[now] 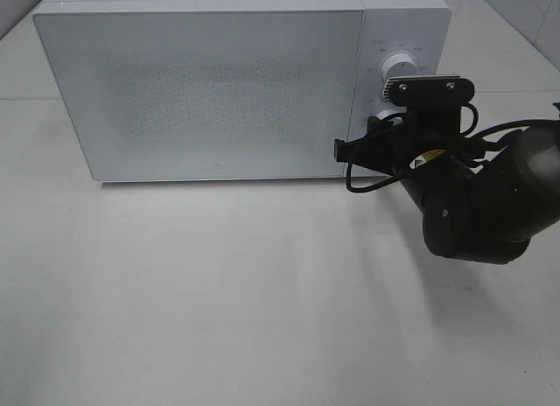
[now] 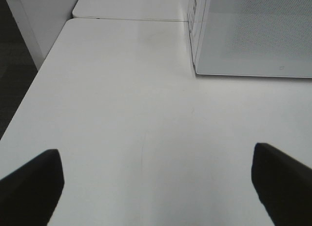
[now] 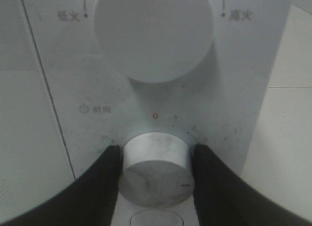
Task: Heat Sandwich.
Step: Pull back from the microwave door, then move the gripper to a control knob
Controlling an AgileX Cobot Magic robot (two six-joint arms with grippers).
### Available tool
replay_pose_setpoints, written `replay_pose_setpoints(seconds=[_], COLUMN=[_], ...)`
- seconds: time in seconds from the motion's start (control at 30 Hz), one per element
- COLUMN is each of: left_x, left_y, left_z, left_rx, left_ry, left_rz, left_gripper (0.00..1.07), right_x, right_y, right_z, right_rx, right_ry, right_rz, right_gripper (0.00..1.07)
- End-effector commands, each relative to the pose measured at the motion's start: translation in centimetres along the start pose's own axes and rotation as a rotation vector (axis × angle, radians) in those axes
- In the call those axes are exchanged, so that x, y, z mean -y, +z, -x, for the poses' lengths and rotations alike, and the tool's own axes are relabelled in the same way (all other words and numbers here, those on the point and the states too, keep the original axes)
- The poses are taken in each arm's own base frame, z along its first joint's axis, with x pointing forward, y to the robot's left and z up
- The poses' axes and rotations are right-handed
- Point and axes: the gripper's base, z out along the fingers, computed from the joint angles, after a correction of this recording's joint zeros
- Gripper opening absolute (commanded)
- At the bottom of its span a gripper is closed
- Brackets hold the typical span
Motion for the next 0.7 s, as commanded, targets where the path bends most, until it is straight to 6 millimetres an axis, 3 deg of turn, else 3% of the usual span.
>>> replay_pose_setpoints(seconds=[0.03, 0.37, 0.7], left_x=[0.0, 0.0, 0.0], left_y=[-0.3, -0.3, -0.3], left_z=[-0.2, -0.2, -0.2], left_rx=[0.028, 0.028, 0.028], left_ry=[-0.001, -0.001, -0.001], left_rz=[-0.002, -0.002, -0.002], left_gripper=[0.98, 0.98, 0.98], right_x=[0.1, -0.3, -0.8], right_y=[0.1, 0.0, -0.1], right_z=[0.3, 0.6, 1.6], right_rx=[0.018, 0.045, 0.142], right_ry=[0.01, 0.169, 0.436], right_rz=[0.001, 0.049, 0.131], right_gripper=[0.1, 0.11, 0.11])
